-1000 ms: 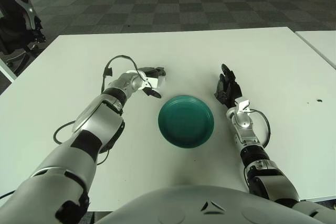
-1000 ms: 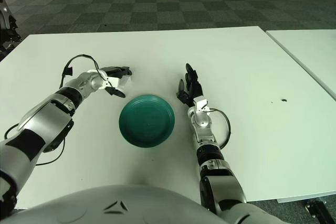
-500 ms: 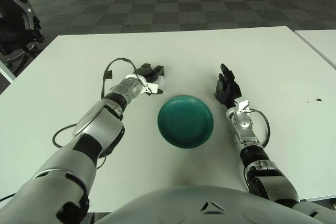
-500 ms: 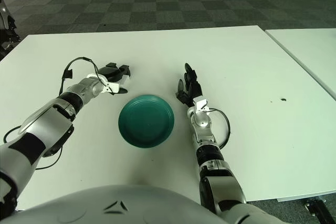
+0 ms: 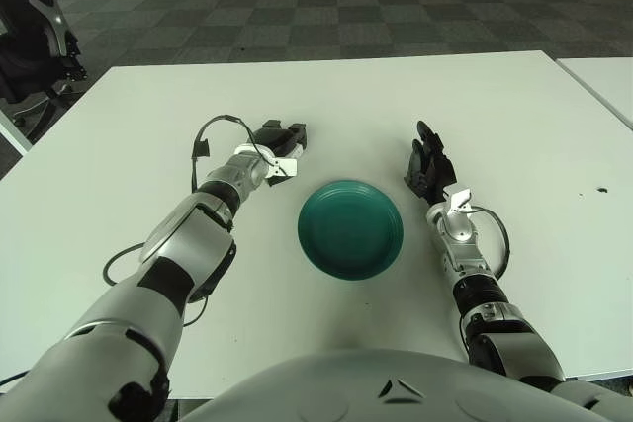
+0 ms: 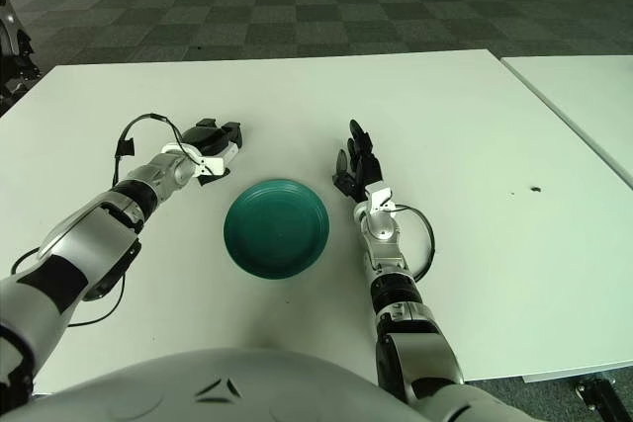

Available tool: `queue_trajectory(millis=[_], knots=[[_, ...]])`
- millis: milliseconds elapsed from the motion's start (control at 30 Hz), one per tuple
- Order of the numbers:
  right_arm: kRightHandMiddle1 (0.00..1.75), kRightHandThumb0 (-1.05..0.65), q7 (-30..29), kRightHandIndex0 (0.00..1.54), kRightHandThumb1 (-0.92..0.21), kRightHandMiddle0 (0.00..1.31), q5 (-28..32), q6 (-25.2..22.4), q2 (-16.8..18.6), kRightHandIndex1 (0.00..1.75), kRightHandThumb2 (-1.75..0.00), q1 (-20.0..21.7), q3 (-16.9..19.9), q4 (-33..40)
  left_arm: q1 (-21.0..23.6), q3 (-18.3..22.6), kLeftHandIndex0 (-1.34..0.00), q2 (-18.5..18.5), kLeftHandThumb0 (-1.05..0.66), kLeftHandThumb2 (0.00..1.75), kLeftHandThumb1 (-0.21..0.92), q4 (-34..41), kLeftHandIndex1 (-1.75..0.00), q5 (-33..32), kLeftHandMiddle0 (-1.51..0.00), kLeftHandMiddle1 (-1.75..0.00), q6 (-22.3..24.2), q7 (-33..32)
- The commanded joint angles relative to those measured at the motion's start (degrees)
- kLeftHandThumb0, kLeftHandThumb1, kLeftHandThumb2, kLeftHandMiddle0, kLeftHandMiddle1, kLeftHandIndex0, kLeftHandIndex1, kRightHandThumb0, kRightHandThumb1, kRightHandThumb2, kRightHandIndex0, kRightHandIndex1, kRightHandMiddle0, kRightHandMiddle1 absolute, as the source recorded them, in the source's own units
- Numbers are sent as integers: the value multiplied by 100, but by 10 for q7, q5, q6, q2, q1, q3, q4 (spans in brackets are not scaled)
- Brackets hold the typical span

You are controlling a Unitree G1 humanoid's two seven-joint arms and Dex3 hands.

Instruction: Put the charger into the plate.

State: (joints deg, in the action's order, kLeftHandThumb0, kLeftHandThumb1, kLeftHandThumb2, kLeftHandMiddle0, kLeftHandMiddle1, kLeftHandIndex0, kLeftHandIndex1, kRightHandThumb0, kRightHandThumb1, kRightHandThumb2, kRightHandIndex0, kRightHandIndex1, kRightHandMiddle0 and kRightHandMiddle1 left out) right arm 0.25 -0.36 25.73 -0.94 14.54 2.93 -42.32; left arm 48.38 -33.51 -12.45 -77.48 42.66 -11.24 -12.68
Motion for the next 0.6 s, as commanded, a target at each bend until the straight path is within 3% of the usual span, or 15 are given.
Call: queue_trajectory(millis=[0, 300, 567], knots=[[19, -85, 3, 13, -92, 0, 12, -71, 13, 1, -88, -90, 6, -58, -41, -5, -56, -10, 0, 150, 10, -23, -175, 8, -84, -154, 8, 7], [21, -84, 6, 14, -92, 0, 14, -72, 12, 1, -89, -93, 8, -55, -16, 13, -59, -23, 0, 155, 6, -18, -175, -8, -86, -156, -9, 7], [23, -85, 3, 15, -92, 0, 9, -71, 9, 1, -89, -92, 5, -62, 27, 47, -54, -47, 0, 151, 12, 10, -175, -40, -80, -161, -79, -16]])
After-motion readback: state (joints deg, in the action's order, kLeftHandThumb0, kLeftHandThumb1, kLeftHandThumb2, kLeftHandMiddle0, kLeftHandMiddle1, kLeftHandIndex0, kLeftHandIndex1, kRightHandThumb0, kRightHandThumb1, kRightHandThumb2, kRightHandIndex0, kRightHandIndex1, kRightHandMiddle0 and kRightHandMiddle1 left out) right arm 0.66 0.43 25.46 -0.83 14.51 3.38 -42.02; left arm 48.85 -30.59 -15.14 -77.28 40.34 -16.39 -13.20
